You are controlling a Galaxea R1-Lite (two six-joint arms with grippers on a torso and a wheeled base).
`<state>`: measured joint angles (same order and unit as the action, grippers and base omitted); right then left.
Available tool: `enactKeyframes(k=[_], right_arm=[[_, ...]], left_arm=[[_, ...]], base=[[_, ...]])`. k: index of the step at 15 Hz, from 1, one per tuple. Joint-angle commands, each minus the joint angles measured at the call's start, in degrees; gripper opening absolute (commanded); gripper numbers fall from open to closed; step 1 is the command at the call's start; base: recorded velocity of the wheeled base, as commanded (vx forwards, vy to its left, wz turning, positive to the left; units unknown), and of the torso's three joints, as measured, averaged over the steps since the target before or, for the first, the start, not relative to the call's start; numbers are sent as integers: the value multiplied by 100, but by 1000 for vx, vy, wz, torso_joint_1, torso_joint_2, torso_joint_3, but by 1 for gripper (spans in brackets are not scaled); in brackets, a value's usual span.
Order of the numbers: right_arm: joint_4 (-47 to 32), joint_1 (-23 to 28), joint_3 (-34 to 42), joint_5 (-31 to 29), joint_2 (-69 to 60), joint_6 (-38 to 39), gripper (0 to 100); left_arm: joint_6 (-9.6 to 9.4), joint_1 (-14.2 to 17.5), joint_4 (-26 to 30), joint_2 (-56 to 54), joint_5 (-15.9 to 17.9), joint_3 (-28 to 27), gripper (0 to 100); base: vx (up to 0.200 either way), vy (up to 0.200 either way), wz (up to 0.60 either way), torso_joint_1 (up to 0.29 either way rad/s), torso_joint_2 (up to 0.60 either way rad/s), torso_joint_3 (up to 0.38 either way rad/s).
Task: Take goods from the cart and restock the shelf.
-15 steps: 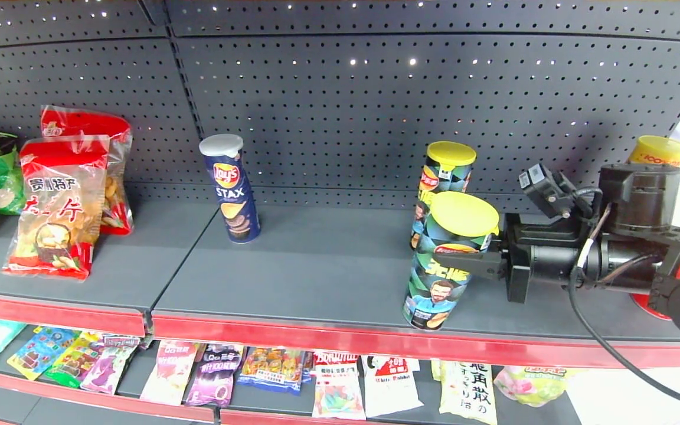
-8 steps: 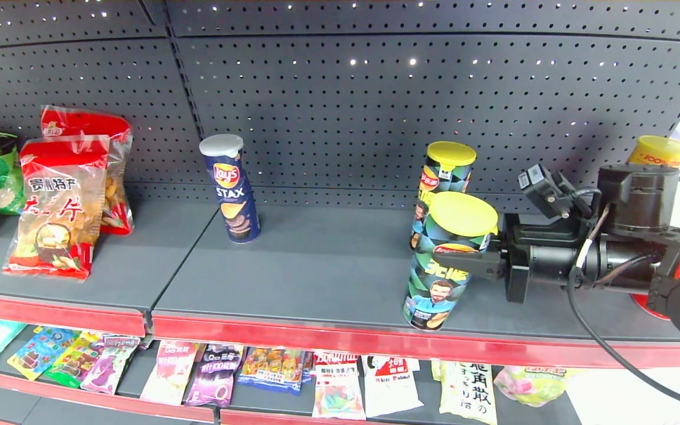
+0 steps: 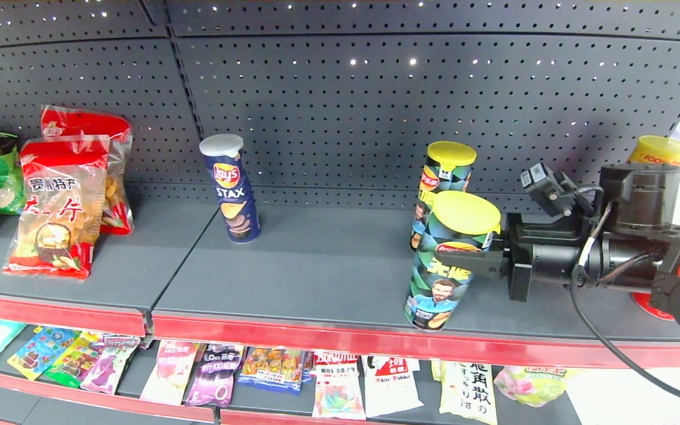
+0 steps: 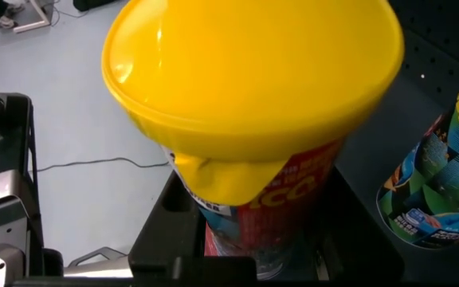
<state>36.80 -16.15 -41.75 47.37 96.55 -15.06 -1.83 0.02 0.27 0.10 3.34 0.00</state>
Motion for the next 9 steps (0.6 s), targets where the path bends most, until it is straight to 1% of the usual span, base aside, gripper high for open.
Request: enactKeyframes(k=[1,9], right_arm=[[11,24,-17,0,-13,-6,0],[11,42,44,0,-49,-59,0]], left_arm=[[-2,6,0,8,0,0,100],[-2,6,0,8,0,0,100]], base=[[0,0,0,0,0,0],[0,0,0,0,0,0]])
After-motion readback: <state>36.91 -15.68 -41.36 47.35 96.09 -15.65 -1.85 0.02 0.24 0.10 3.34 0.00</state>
